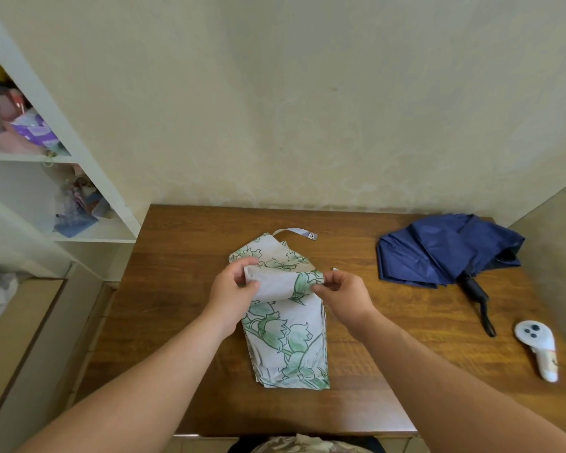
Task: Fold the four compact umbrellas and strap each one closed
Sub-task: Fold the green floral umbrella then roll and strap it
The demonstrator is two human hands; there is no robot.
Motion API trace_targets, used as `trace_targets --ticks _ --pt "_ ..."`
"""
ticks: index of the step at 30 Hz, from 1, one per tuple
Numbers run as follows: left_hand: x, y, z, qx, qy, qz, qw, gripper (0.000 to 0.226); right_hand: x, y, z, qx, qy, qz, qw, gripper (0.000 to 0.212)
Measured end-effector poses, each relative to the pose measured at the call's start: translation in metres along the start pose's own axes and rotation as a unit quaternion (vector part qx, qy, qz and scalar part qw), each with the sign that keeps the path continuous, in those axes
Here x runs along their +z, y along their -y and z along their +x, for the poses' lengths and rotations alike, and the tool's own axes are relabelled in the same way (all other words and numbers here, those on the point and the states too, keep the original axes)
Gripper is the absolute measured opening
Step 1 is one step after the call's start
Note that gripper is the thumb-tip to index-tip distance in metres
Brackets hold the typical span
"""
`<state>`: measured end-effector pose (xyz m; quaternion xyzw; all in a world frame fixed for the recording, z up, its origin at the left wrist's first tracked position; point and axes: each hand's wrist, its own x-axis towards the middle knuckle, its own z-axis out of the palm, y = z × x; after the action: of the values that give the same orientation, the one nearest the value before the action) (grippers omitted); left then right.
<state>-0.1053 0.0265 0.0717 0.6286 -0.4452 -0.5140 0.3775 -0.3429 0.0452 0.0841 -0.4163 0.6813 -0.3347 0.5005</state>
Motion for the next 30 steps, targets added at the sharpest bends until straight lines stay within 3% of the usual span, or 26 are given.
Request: trace_targets --ticks 4,11,16,19,22,28,30 --pt "-0.006 0.002 0.001 0.029 -0.020 0.087 0.996 0.040 0.001 0.000 0.001 -0.001 -0.001 -0.011 1.000 0.004" --pt "-0.012 -0.006 0.006 0.005 -0.076 0.028 0.997 0.024 0.004 0.000 0.004 -0.004 -0.015 -0.013 1.000 0.008" --pt "-0.012 0.005 0.003 0.005 0.007 0.044 0.999 0.040 0.006 0.005 0.006 -0.012 -0.023 -0.011 1.000 0.008" --pt "-0.016 0.005 0.006 0.014 0.006 0.080 0.997 0.043 0.005 0.005 0.006 -0.011 -0.027 -0.015 0.999 0.007" --pt "-0.019 -0.001 0.009 -0.012 0.008 0.045 0.999 0.044 0.004 0.003 0.008 -0.003 -0.033 -0.029 0.999 0.008" --pt "-0.020 0.000 0.005 -0.023 0.071 0.070 0.995 0.054 0.007 0.004 0.011 -0.009 -0.054 -0.038 0.998 0.011" --pt "-0.021 0.004 0.005 -0.019 0.043 0.084 0.995 0.051 0.006 0.003 0.011 -0.006 -0.055 -0.032 0.998 0.012"
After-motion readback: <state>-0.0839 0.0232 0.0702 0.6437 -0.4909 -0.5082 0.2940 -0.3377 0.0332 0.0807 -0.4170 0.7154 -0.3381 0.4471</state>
